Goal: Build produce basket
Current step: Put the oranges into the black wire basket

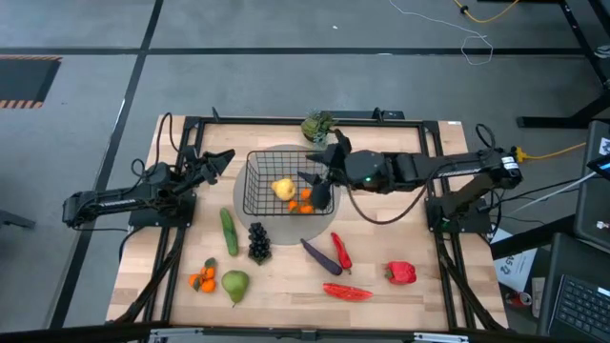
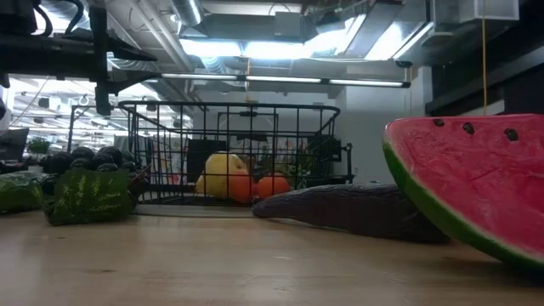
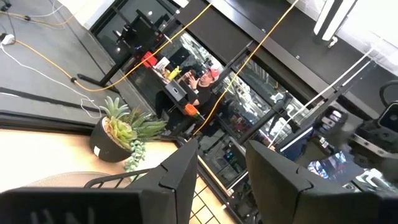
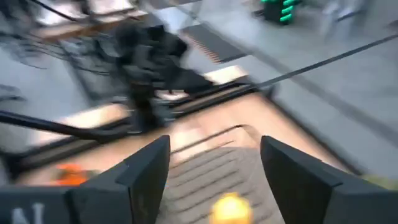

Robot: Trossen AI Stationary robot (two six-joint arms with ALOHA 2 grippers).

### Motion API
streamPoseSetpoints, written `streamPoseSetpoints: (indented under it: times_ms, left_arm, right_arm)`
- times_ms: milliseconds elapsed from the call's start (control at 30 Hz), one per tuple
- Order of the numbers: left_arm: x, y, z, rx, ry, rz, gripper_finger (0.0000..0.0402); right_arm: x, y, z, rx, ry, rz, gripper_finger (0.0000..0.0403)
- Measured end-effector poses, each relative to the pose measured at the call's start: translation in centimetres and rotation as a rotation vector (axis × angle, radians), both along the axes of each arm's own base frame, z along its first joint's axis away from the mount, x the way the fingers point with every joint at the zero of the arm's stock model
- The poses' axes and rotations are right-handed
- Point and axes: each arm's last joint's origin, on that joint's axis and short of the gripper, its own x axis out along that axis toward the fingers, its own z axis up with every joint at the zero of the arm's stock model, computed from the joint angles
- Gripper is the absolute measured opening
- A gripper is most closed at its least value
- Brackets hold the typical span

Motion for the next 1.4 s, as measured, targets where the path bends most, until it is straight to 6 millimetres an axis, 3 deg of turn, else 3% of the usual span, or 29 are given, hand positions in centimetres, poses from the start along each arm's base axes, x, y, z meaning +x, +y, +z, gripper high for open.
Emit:
streamPoseSetpoints:
  times_ms: [167,367,567,833,967,1167,1400]
  left_arm:
    - [0.0,-0.2,0.3,-0.01,-0.045,-0.08,0.0133]
    - [0.0,-1.1,1.3,0.085,-0.131,-0.363,0.0133]
    - [-0.3,-2.3,3.1,0.174,-0.172,-0.613,0.0133]
    - [-1.1,-3.5,5.9,0.336,-0.224,-0.679,0.0133]
    - [-1.1,-3.8,6.0,0.327,-0.229,-0.691,0.0133]
    - [-0.9,-4.0,5.7,0.29,-0.198,-0.696,0.0133]
    - [-0.9,-4.1,5.7,0.285,-0.203,-0.706,0.0133]
  right_arm:
    - [-2.3,1.4,1.3,0.205,0.012,0.191,0.0233]
    - [-5.2,4.1,0.2,0.349,0.245,0.339,0.022]
    - [-7.4,6.7,-1.5,0.487,0.461,0.277,0.0219]
    - [-9.1,9.8,-2.7,0.55,0.544,0.132,0.0219]
    - [-8.4,10.6,-5.3,0.482,0.663,0.004,0.0219]
    - [-5.0,12.3,-10.9,0.403,0.824,-0.083,0.0219]
    - [-2.3,12.5,-15.6,0.481,0.941,-0.192,0.0219]
